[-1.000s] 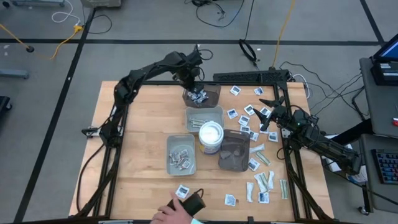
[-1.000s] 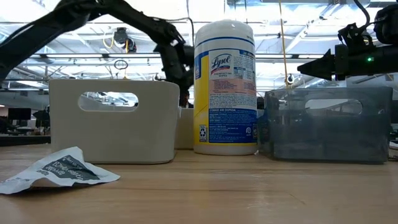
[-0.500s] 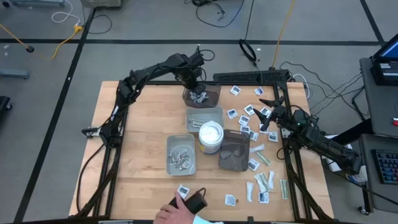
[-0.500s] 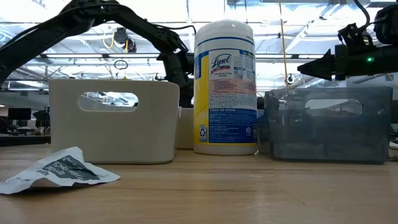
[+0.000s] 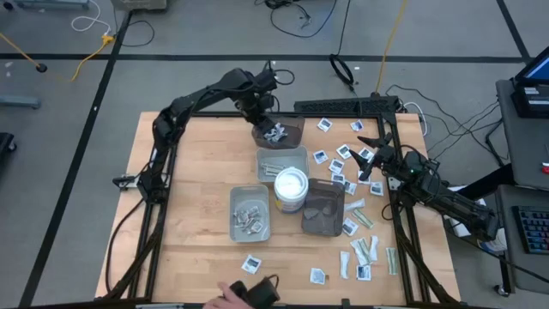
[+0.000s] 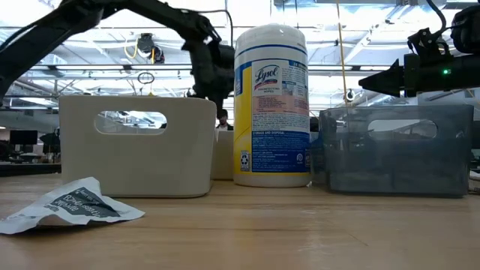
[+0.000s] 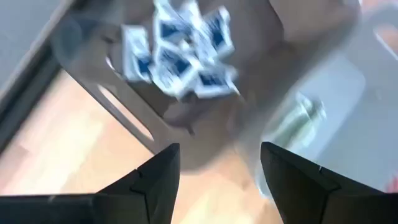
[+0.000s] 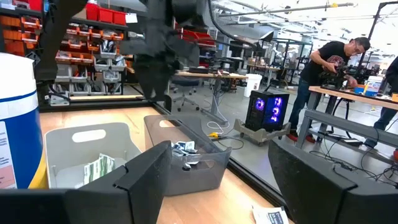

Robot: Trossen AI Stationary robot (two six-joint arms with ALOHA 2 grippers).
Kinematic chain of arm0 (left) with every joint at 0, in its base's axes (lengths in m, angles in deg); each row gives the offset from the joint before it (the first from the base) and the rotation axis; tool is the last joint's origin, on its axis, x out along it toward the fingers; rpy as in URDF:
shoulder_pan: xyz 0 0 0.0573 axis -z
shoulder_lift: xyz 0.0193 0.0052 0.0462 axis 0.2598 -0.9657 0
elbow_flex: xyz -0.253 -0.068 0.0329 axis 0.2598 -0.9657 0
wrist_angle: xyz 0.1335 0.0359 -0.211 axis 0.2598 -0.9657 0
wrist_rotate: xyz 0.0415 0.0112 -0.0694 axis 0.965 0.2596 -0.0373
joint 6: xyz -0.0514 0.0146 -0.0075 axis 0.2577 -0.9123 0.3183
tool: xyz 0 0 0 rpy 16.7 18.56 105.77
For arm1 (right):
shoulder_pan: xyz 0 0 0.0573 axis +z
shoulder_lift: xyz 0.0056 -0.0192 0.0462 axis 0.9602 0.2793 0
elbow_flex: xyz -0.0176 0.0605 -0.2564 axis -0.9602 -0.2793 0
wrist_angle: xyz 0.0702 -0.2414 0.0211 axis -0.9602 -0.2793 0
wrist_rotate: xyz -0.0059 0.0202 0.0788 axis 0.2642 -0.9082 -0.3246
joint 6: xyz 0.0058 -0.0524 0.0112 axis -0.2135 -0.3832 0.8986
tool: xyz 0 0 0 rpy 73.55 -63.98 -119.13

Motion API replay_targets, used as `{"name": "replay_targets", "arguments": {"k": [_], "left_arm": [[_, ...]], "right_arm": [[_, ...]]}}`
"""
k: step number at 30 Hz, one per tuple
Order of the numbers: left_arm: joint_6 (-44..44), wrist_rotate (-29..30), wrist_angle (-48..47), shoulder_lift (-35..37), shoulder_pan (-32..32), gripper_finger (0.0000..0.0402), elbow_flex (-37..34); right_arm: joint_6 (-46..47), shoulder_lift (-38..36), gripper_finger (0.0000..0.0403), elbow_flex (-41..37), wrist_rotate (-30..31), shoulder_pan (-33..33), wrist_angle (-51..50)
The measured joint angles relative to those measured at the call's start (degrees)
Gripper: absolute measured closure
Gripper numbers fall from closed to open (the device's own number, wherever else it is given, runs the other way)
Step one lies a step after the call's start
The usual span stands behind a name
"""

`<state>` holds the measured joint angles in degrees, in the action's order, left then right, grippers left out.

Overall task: Pick & Place First Aid Supplies
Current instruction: Put the towelette pack into the bottom transparent black bin

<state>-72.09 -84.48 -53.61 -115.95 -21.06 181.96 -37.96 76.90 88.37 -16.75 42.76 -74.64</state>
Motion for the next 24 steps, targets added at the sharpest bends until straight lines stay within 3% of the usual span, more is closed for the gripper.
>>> {"name": "replay_targets", "arguments": {"k": [13, 24], "left_arm": [[-11.02, 2.49, -15.08, 6.99, 8.25, 0.0172, -0.47], [-6.61, 5.37, -14.79, 14.32, 24.35, 0.0172, -2.73]], "right_arm": [[0.01, 0.00, 0.0140, -0.01, 0.01, 0.00, -0.01], [0.01, 0.00, 0.0140, -0.02, 0.02, 0.00, 0.00]]}}
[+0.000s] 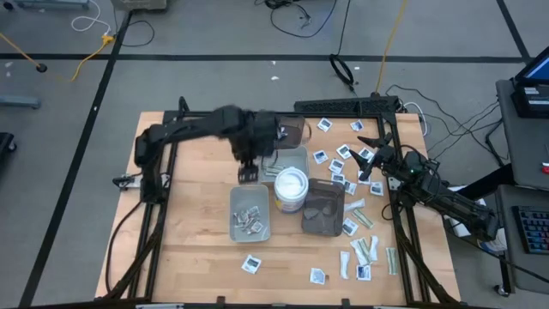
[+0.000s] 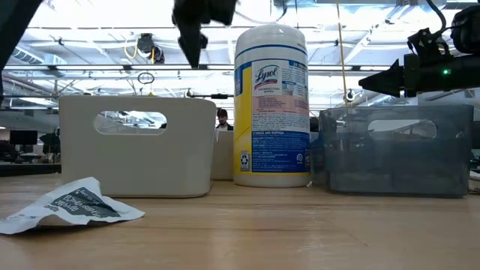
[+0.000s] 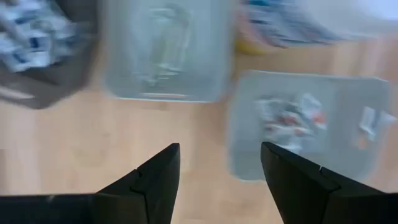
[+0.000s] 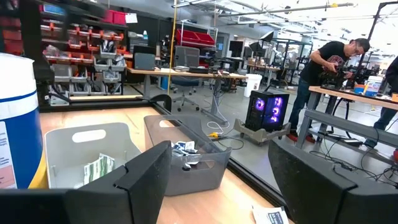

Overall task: Pick & Place First Aid Supplies
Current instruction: Put the towelette pack into the bottom transparent black bin

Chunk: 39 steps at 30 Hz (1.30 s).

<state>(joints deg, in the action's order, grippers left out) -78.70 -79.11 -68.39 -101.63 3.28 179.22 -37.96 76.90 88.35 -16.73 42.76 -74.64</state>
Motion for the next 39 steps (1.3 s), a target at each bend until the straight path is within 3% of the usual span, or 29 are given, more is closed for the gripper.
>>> {"name": "replay_targets", "arguments": {"k": [13, 22, 26, 29, 33, 39], "left_arm": [[13.70, -0.49, 0.48, 0.45, 28.49, 0.0172, -0.93], [27.29, -1.34, 3.32, -2.95, 41.35, 0.0172, -0.96], [34.29, -2.34, 7.30, -4.13, 45.15, 0.0172, -0.97], [45.30, -3.04, 11.86, -5.32, 46.53, 0.0172, -0.96], [61.87, -3.39, 17.01, -8.14, 46.69, 0.0172, -0.93], [77.15, -1.16, 20.84, -12.82, 45.39, 0.0172, -0.98]], "right_arm": [[0.00, 0.00, 0.0140, 0.02, -0.01, 0.00, 0.00], [-0.01, 0.01, 0.0140, 0.02, 0.00, 0.00, 0.00], [0.00, 0.00, 0.0140, 0.00, 0.00, -0.02, 0.01], [-0.01, 0.00, 0.0140, 0.02, 0.00, 0.00, 0.00], [0.00, 0.01, 0.0140, 0.02, 0.00, -0.02, -0.02], [0.00, 0.00, 0.0140, 0.01, 0.00, 0.00, 0.00]]}}
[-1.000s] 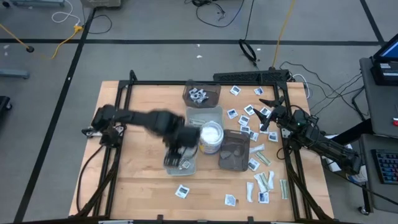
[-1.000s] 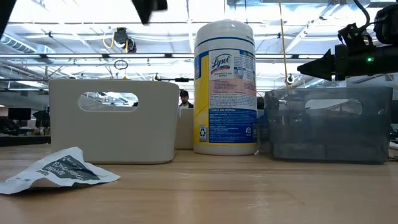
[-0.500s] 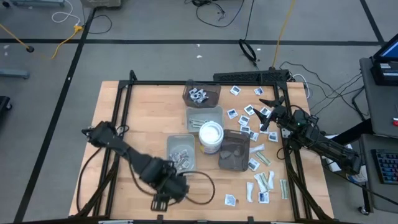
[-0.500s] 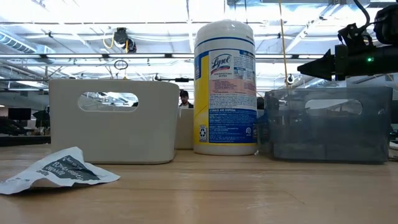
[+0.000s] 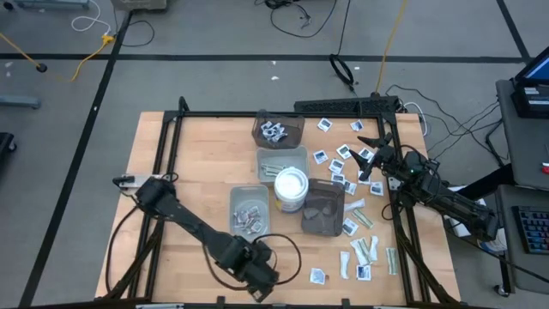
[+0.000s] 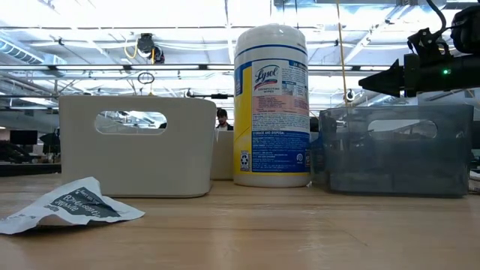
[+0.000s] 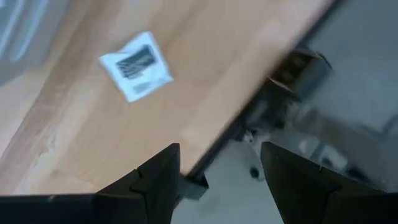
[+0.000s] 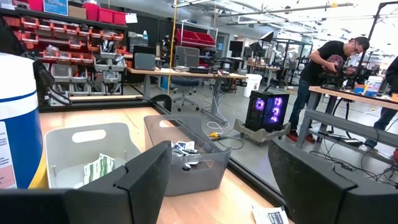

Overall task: Pick & Place First Aid Supplies
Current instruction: Put the towelette pack into the bottom transparent black bin

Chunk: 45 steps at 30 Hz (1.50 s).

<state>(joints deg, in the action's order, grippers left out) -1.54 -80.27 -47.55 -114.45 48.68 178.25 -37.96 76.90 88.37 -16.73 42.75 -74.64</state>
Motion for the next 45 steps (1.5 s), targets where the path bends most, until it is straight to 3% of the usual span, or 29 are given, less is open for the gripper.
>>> {"name": "replay_targets", "arguments": {"k": [5, 14, 22, 26, 35, 45], "left_arm": [[7.07, 1.69, -0.30, -4.66, -1.13, 0.0172, 0.00], [8.34, 4.94, 0.15, -11.50, -1.46, 0.0172, -0.75], [7.78, 4.02, 0.46, -13.02, -1.50, 0.0176, -4.63], [5.86, 4.22, 0.77, -13.02, -1.50, 0.0219, -4.74], [5.15, 4.49, 2.51, -13.04, -1.52, 0.0383, -4.85], [-1.50, 1.67, 4.67, -9.00, -1.91, 0.0397, -5.03]], "right_arm": [[-0.01, 0.02, 0.0140, 0.00, -0.02, 0.00, -0.01], [-0.01, 0.01, 0.0140, 0.00, 0.00, -0.01, -0.02], [-0.02, 0.02, 0.0140, 0.00, -0.02, 0.00, -0.02], [-0.01, -0.01, 0.0140, 0.00, -0.01, 0.00, -0.02], [-0.01, -0.01, 0.0140, 0.00, -0.02, -0.01, -0.02], [0.00, 0.00, 0.0140, 0.00, -0.01, 0.00, -0.01]]}}
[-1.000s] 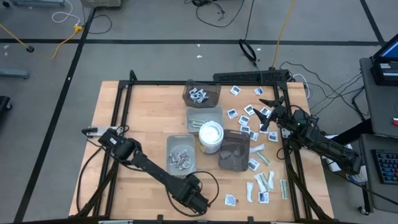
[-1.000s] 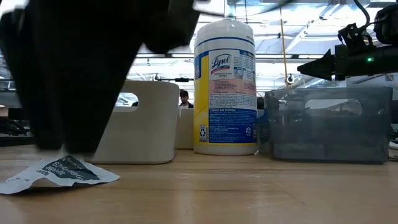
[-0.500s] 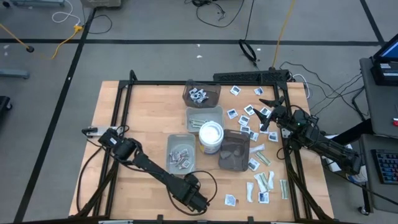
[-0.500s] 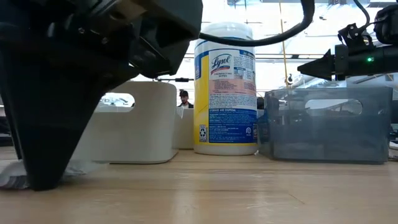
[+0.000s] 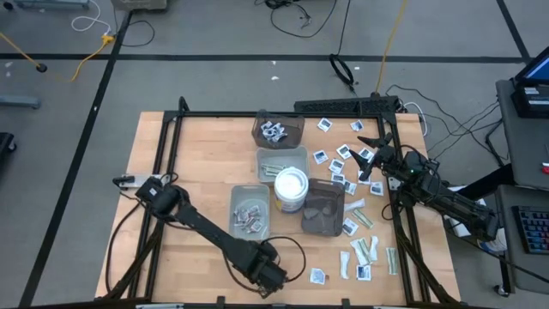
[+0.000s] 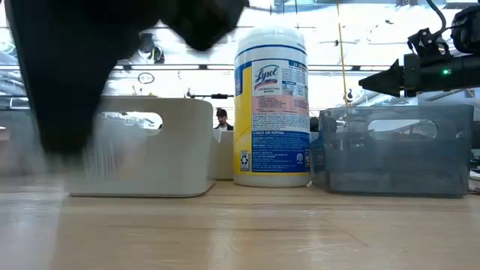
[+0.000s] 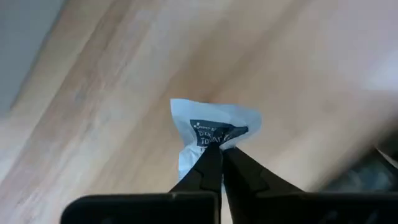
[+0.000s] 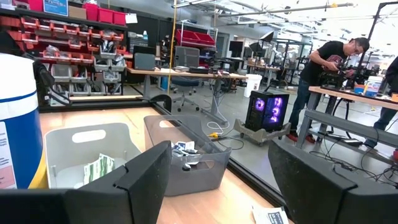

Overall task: Pick & Place First Aid Supplies
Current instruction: Put the towelette pack into the bottom transparent black bin

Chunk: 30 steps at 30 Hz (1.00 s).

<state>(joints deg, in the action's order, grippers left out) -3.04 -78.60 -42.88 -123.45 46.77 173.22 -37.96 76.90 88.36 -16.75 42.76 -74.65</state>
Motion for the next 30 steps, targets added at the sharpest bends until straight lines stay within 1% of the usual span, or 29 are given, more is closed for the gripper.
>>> {"name": "replay_targets", "arguments": {"k": [2, 6, 11, 13, 16, 18, 20, 23, 24, 26, 30], "left_arm": [[-3.76, -2.07, 1.14, 2.43, -0.31, 0.0398, 0.04], [-10.77, -3.92, 2.24, 6.94, -0.86, 0.0398, 0.09], [-17.51, -7.26, 1.80, 14.09, -2.69, 0.0399, 0.13], [-19.38, -7.31, 1.81, 16.35, -3.61, 0.0399, 0.13], [-23.65, -7.10, 1.88, 19.73, -4.97, 0.0399, 0.13], [-27.55, -4.60, 2.65, 21.55, -6.17, 0.0400, 0.15], [-32.88, -0.74, 5.17, 22.74, -7.58, 0.0400, 0.15], [-41.51, 3.76, 11.36, 24.15, -9.68, 0.0400, 0.15], [-44.34, 4.92, 13.31, 24.60, -10.07, 0.0400, 0.15], [-49.28, 5.98, 17.05, 24.83, -10.74, 0.0400, 0.17], [-56.18, 7.73, 23.36, 24.59, -10.91, 0.0401, 0.15]], "right_arm": [[-0.01, -0.01, 0.0140, 0.00, 0.01, -0.01, -0.01], [-0.34, 0.01, 0.0140, 0.01, 0.01, 0.00, 0.01], [-11.26, -0.01, 0.0140, 0.00, 1.56, -0.04, 0.79], [-13.35, -0.01, 0.0140, -0.01, 1.54, -0.04, 0.64], [-13.32, 0.01, 0.0140, -0.01, 1.51, -0.04, 0.52], [-8.97, 0.01, 0.0140, 0.01, 1.25, -0.02, 0.90], [0.82, 0.04, 0.0140, 0.00, 0.25, -0.02, 2.01], [14.63, 0.04, 0.0140, -0.01, 3.40, 0.00, 2.94], [18.29, 0.06, 0.0140, -0.01, 3.39, -0.04, 2.99], [23.68, 0.14, 0.0140, -0.01, 2.22, 0.00, 3.03], [34.49, 1.62, 0.0140, -0.01, -3.34, 0.02, 4.92]]}}
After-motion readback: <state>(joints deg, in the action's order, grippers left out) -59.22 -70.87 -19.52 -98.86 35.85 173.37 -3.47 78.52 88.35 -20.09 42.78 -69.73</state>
